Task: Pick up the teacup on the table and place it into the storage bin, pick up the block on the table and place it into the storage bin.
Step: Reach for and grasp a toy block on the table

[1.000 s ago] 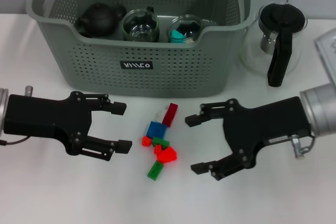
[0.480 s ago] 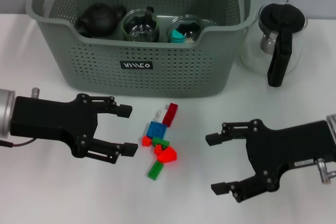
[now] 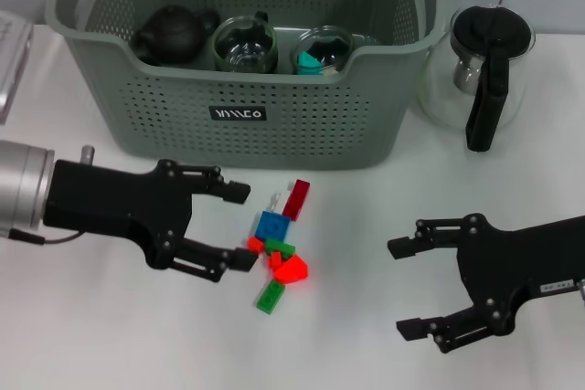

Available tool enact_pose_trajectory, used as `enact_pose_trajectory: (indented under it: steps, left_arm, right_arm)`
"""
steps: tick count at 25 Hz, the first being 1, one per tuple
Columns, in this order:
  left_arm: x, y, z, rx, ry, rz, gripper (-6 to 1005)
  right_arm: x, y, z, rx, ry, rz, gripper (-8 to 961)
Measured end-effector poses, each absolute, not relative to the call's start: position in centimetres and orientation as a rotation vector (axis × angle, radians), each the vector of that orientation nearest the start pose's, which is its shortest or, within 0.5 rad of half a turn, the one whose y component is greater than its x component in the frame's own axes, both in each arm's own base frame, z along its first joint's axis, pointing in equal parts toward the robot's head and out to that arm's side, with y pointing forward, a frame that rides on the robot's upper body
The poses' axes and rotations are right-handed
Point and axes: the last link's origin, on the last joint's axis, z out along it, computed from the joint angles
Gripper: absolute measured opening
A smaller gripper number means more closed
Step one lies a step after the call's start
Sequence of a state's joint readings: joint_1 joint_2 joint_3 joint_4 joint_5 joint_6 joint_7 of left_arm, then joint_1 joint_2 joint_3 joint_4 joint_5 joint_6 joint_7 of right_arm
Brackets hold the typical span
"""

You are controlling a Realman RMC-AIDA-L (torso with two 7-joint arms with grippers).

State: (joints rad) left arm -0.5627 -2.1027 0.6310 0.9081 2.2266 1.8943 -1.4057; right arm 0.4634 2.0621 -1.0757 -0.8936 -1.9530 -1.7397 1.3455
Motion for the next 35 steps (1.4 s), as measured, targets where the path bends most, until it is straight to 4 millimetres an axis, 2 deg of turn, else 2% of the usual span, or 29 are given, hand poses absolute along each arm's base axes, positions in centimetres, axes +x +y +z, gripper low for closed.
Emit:
enact_pose_trajectory:
  steps: [8,16,25,31,35]
  left_arm:
    - [-23.5,31.8,1.9,-3.017,-0.401,-0.461,854]
    - [-22.5,31.9,-1.2,-3.134,-0.391,-0.077,851]
    - [-21.0,31.9,-2.7,-3.149,-0.411,0.022,847]
    - [-20.2,33.4,-2.4,-3.066,-0.343,0.093,844]
    - [-19.6,34.5,-2.8,-3.006,-0.398,0.106,844]
  right_arm:
    - [23.0,29.7,-0.3,-3.152,0.160,0.475,928]
    - [22.5,29.9,-0.1,-3.169,0.139,0.485,927]
    - [21.7,30.4,-0.1,-3.171,0.126,0.495,927]
    - [21.4,30.8,-0.1,-3.172,0.117,0.487,927]
    - [21.2,30.9,0.0,-3.170,0.133,0.487,928]
